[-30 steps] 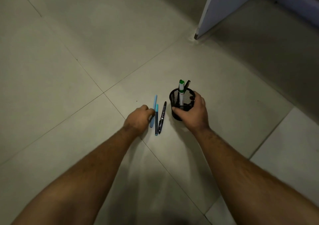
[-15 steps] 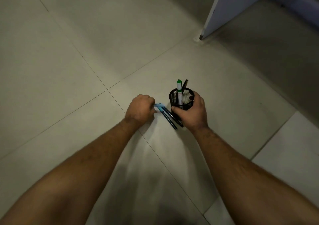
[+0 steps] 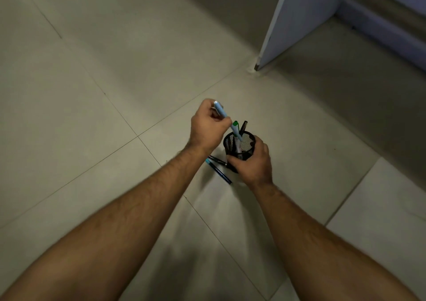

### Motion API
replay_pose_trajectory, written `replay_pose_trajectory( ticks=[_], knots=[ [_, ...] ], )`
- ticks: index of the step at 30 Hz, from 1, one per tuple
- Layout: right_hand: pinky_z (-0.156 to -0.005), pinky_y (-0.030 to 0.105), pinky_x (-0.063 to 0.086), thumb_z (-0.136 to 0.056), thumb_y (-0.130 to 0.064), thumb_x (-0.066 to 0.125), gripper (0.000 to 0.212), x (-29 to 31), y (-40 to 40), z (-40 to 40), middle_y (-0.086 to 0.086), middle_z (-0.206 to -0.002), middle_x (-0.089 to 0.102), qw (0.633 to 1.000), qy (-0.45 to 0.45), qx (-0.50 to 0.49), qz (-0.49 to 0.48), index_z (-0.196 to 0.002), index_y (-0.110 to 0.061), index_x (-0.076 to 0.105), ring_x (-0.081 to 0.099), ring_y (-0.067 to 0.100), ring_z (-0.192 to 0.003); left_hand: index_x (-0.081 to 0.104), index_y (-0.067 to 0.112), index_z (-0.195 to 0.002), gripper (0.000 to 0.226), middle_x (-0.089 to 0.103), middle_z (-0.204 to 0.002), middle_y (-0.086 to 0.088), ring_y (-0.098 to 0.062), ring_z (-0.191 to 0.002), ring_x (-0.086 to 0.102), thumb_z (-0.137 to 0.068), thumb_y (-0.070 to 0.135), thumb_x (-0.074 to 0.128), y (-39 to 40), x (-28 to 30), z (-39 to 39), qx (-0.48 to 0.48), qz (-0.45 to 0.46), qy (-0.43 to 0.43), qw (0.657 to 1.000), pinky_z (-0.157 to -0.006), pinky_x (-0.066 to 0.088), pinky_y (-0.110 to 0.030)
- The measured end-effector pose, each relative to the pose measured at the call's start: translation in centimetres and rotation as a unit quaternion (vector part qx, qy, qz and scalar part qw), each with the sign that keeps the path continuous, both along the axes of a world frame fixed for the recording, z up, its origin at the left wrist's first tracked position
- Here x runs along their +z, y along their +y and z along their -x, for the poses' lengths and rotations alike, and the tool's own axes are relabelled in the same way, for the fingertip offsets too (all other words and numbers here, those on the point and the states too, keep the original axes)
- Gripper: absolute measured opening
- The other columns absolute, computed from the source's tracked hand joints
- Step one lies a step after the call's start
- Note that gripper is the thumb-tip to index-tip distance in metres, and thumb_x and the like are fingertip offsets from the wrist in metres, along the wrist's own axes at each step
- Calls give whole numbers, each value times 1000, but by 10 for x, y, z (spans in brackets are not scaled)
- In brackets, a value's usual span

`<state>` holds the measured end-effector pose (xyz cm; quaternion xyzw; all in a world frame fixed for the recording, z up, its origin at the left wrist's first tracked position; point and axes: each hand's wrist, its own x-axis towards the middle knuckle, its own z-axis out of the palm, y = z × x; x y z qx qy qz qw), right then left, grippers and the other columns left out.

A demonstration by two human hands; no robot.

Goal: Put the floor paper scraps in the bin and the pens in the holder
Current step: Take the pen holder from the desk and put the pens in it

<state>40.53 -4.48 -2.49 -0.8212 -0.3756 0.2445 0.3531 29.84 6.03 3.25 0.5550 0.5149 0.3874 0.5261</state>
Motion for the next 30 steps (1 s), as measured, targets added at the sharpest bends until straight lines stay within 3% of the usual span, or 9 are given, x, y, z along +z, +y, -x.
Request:
replay_pose_trajectory(
  ticks=[3, 5, 7, 10, 13, 16, 20, 26, 30],
  knots=[
    [-92, 35, 52, -61, -37, 84, 77, 1, 0, -2, -3, -117, 52, 1000, 8, -3, -13, -129, -29, 50, 57, 20, -110, 62, 16, -90, 18, 66, -79, 0, -7, -65, 60, -77, 12, 74, -11, -17, -6, -67, 8, 99, 993, -60, 53, -22],
    [-92, 35, 52, -61, -38, 84, 77, -1, -1, -5, -5, -116, 52, 1000, 17, -9, -17, -129, -28, 50, 57, 18, -109, 67, 17, -100, 25, 66, -87, 4, -3, -69, 57, -77, 21, 74, -15, -25, -6, -89, -2, 151, 984, -62, 48, -18],
    [-93, 31, 51, -61, -39, 85, 81, -2, -3, -9, -4, -120, 53, 999, 27, -24, -22, -132, -25, 49, 57, 16, -110, 66, 20, -108, 32, 65, -94, 4, -7, -73, 56, -76, 26, 70, -16, -30, -2, -50, 3, 143, 988, -65, 47, -20],
    [-91, 23, 46, -63, -36, 87, 84, -3, -8, -16, -3, -124, 52, 998, 37, -37, -26, -136, -22, 48, 57, 14, -111, 67, 20, -95, 17, 66, -85, 2, -13, -73, 59, -79, 24, 64, -21, -47, 11, 49, 69, 116, 990, -70, 52, -28],
    [-92, 23, 46, -63, -36, 86, 83, -4, -12, -19, -4, -124, 52, 998, 31, -44, -29, -136, -23, 48, 57, 13, -110, 65, 19, -85, 18, 69, -83, 1, -21, -75, 66, -77, 34, 68, -41, -80, 25, 58, 147, 259, 953, -73, 55, -30],
    [-93, 22, 46, -64, -36, 86, 83, -5, -14, -17, -4, -124, 52, 998, 30, -45, -34, -136, -23, 47, 56, 12, -111, 64, 14, -97, 33, 68, -94, -5, -23, -79, 62, -82, 43, 68, -64, -98, 24, 43, 204, 355, 911, -66, 48, -28],
    [-91, 19, 42, -63, -36, 87, 84, -7, -9, -17, -3, -125, 52, 997, 25, -50, -45, -136, -21, 47, 56, 12, -112, 64, 11, -103, 40, 68, -102, -8, -28, -89, 66, -80, 44, 70, -61, -102, 14, 50, 220, 372, 900, -69, 49, -29],
    [-91, 22, 45, -64, -38, 86, 85, -5, -11, -11, -1, -126, 53, 999, 13, -28, -38, -136, -21, 47, 55, 16, -115, 62, 10, -97, 36, 67, -95, -8, -24, -78, 62, -75, 36, 74, -47, -87, 22, 44, 259, 391, 882, -63, 49, -26],
    [-96, 32, 51, -63, -42, 85, 85, -6, -9, -9, -2, -126, 53, 999, -1, -22, -23, -136, -22, 47, 56, 18, -115, 67, 10, -85, 32, 70, -85, -5, -24, -75, 65, -71, 37, 75, -28, -71, 33, 100, 241, 303, 917, -64, 53, -30]
  ],
)
